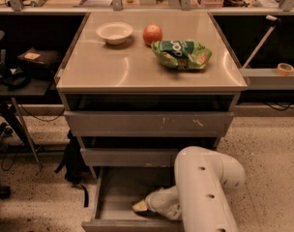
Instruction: Pick rxbar blueberry from bottom drawer and place on counter
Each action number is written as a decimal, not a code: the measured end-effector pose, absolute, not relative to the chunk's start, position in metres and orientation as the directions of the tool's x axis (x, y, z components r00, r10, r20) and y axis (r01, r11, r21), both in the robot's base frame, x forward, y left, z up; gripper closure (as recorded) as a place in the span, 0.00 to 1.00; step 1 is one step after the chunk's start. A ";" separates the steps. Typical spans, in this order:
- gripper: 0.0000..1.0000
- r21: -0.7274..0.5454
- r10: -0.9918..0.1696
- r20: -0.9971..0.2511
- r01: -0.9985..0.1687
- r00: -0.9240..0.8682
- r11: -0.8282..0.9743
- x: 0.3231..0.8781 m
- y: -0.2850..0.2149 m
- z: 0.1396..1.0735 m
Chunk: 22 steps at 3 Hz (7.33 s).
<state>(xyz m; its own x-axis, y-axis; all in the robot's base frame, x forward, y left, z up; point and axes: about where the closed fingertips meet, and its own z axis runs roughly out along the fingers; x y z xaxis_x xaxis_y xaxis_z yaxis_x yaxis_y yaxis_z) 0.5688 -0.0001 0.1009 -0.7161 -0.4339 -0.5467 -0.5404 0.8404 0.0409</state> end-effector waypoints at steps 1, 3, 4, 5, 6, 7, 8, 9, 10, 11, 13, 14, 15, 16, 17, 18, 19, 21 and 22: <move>0.00 0.006 -0.349 -0.563 -0.426 -0.749 0.905 0.568 -0.053 0.123; 0.00 0.053 -0.376 -0.537 -0.476 -0.755 0.878 0.547 -0.022 0.108; 0.00 0.053 -0.376 -0.537 -0.476 -0.755 0.878 0.547 -0.022 0.108; 0.00 0.072 -0.353 -0.508 -0.448 -0.785 0.891 0.555 -0.027 0.096; 0.00 0.096 -0.328 -0.473 -0.418 -0.818 0.903 0.558 -0.033 0.080; 0.00 0.096 -0.328 -0.473 -0.418 -0.818 0.903 0.558 -0.033 0.080; 0.19 0.096 -0.328 -0.473 -0.418 -0.818 0.903 0.558 -0.033 0.080; 0.42 0.096 -0.328 -0.473 -0.418 -0.818 0.903 0.558 -0.033 0.080; 0.65 0.096 -0.328 -0.473 -0.418 -0.818 0.903 0.558 -0.033 0.080; 0.88 0.096 -0.328 -0.473 -0.418 -0.818 0.903 0.558 -0.033 0.089; 1.00 0.097 -0.328 -0.473 -0.418 -0.818 0.903 0.558 -0.033 0.105; 1.00 0.097 -0.328 -0.473 -0.418 -0.818 0.903 0.558 -0.033 0.108; 1.00 0.061 -0.319 -0.493 -0.398 -0.809 0.916 0.555 -0.034 0.116; 1.00 0.074 -0.230 -0.548 -0.320 -0.805 0.944 0.550 0.005 0.180; 1.00 0.118 -0.146 -0.597 -0.266 -0.789 0.957 0.534 0.064 0.269; 1.00 0.141 -0.098 -0.601 -0.226 -0.793 0.964 0.488 0.109 0.338; 1.00 0.120 -0.116 -0.577 -0.224 -0.809 0.967 0.451 0.113 0.348; 1.00 0.077 -0.092 -0.611 -0.175 -0.786 0.982 0.454 0.097 0.367; 1.00 0.041 0.012 -0.686 -0.023 -0.727 0.999 0.443 0.051 0.435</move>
Offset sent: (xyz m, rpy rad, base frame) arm 0.0006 -0.0425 0.0188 -0.0151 -0.0268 -0.1100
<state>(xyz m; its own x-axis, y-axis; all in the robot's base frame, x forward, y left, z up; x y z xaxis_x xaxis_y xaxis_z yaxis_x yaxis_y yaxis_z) 0.4425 0.0512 0.4351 -0.7274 0.0117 -0.6861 -0.0228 0.9989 0.0412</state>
